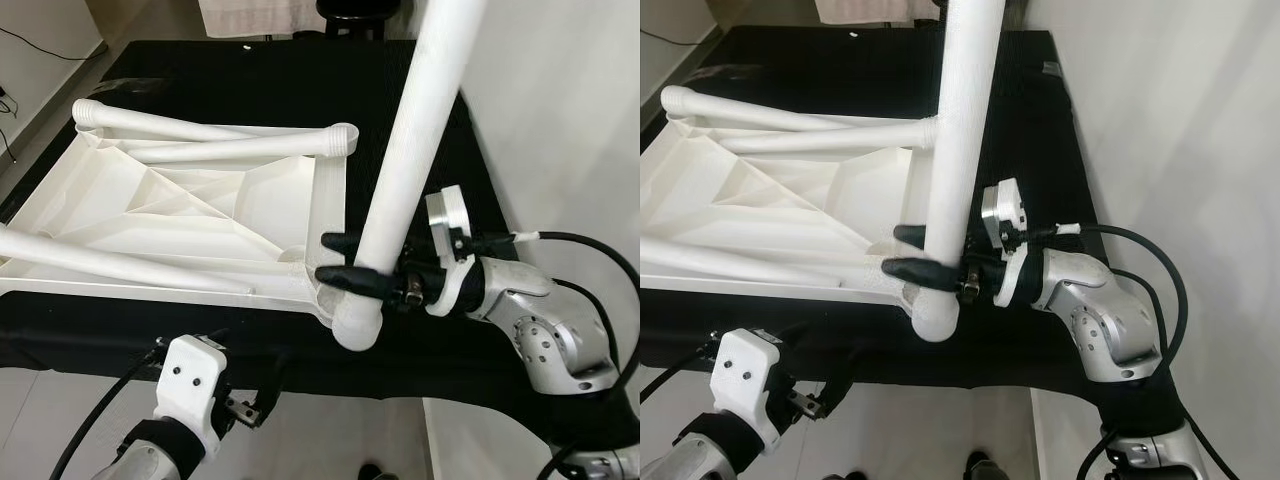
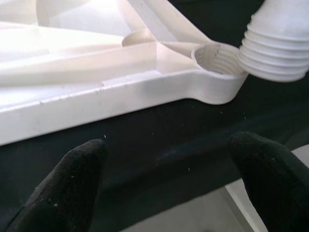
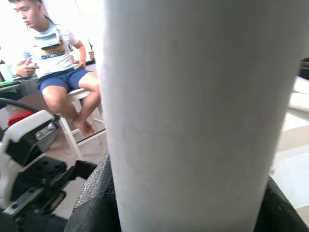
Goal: Building children table
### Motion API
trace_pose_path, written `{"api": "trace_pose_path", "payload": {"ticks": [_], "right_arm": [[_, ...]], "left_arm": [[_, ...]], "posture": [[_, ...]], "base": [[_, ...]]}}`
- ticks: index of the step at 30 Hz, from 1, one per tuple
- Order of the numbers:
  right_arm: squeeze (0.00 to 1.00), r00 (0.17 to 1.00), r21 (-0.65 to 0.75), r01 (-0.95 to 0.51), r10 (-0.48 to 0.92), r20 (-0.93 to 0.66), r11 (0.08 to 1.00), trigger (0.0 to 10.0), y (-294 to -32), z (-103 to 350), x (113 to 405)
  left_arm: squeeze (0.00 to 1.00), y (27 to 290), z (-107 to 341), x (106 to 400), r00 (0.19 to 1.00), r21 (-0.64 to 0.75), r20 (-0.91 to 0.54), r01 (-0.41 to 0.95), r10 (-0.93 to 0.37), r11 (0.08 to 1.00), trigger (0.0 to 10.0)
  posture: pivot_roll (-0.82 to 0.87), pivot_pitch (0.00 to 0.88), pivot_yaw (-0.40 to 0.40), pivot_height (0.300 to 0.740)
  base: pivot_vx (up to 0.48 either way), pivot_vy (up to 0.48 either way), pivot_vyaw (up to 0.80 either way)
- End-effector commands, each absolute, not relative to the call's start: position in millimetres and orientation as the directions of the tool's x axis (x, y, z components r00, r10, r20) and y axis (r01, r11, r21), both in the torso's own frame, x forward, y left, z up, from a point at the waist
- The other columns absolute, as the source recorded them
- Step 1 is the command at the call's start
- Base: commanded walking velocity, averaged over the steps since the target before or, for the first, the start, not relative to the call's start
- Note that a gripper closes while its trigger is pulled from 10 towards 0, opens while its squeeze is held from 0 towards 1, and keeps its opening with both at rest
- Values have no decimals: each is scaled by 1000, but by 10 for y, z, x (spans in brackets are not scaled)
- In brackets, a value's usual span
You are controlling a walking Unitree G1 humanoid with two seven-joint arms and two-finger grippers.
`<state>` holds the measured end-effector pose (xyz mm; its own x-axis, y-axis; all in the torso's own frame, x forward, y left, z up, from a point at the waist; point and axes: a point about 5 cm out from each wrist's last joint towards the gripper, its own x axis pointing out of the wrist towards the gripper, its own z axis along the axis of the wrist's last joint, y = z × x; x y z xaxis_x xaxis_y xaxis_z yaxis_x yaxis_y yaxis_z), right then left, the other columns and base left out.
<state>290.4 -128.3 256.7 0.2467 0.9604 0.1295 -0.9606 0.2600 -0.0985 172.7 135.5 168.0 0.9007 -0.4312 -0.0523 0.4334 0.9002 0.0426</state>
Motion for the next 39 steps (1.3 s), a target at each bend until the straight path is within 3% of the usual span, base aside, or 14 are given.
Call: {"api": "trace_pose_path", "payload": {"ticks": [1,11,14,15,18,24,39], "right_arm": [[0,243,-115,-959,959,146,260,10000,-1284,2587,2892],[0,281,-118,-948,951,130,296,10000,-1312,2574,2939],[0,248,-115,-958,960,127,263,10000,-1320,2580,2910],[0,184,-112,-974,976,117,197,10000,-1334,2590,2842],[0,166,-110,-978,979,115,179,10000,-1341,2593,2822],[0,235,-121,-961,965,115,249,10000,-1365,2584,2904],[0,294,-125,-943,949,114,307,10000,-1361,2563,2980]], "left_arm": [[0,1331,1633,1679,889,25,-88,454,-450,891,10000],[0,1333,1608,1699,890,30,-82,451,-448,892,10000],[0,1341,1606,1726,896,30,-73,441,-438,897,10000],[0,1347,1610,1739,899,30,-67,435,-433,900,10000],[0,1350,1613,1741,901,34,-66,432,-430,901,10000],[0,1384,1626,1772,921,40,-58,387,-385,921,10000],[0,1411,1625,1816,933,90,-47,361,-358,928,10000]], "posture": [[-32,259,-3,740],[-32,258,-6,740],[-32,257,-8,740],[-35,258,-8,740],[-34,258,-8,740],[-32,259,-8,740],[-36,250,-5,740]], "base": [[0,0,0],[0,0,0],[0,0,0],[0,0,0],[0,0,0],[0,0,0],[0,0,0]]}}
